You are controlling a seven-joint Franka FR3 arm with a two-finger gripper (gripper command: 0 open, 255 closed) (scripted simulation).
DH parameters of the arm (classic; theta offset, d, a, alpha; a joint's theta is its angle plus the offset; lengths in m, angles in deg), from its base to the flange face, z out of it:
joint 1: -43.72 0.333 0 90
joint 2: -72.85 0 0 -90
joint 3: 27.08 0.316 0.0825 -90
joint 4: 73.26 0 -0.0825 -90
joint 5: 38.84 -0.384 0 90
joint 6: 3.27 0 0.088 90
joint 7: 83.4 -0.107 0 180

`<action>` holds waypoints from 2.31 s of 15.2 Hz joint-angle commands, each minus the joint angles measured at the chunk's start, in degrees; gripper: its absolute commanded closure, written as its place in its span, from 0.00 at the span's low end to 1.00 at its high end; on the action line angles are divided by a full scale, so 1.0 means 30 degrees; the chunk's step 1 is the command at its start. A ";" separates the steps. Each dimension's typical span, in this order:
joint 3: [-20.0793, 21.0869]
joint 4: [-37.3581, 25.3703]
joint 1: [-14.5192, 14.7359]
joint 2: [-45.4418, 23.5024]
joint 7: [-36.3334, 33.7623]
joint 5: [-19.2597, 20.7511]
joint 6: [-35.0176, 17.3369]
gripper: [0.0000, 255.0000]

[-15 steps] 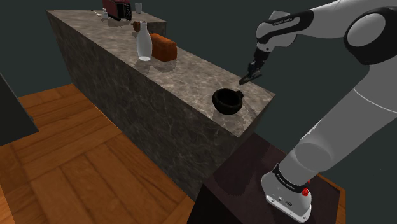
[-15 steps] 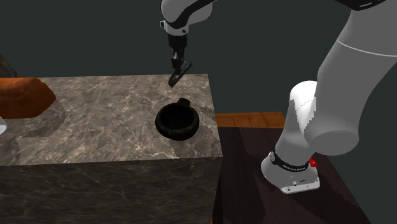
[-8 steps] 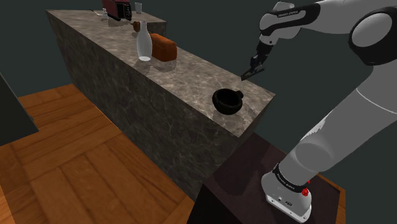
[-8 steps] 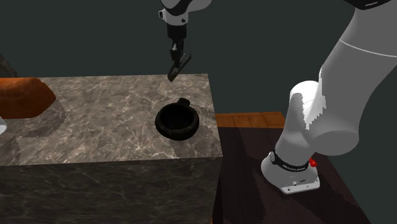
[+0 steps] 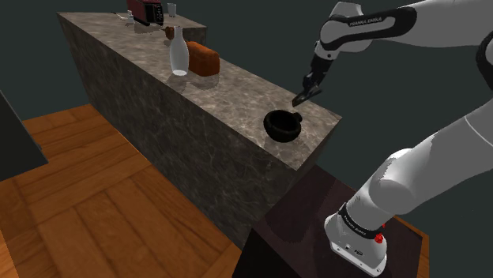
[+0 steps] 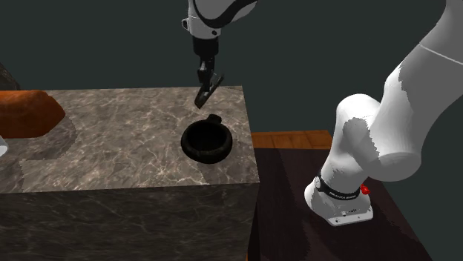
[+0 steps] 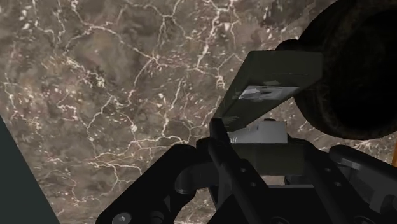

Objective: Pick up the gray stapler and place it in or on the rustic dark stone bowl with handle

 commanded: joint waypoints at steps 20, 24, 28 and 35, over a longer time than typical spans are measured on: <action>0.3753 0.5765 0.1530 0.2861 -0.5610 0.0003 -0.2686 1.00; 0.3719 0.6059 0.1527 0.2666 -0.5605 0.0008 -0.3173 1.00; 0.3722 0.6058 0.1524 0.2665 -0.5604 0.0007 -0.3174 1.00; 0.3723 0.6058 0.1523 0.2665 -0.5603 0.0006 -0.3175 0.00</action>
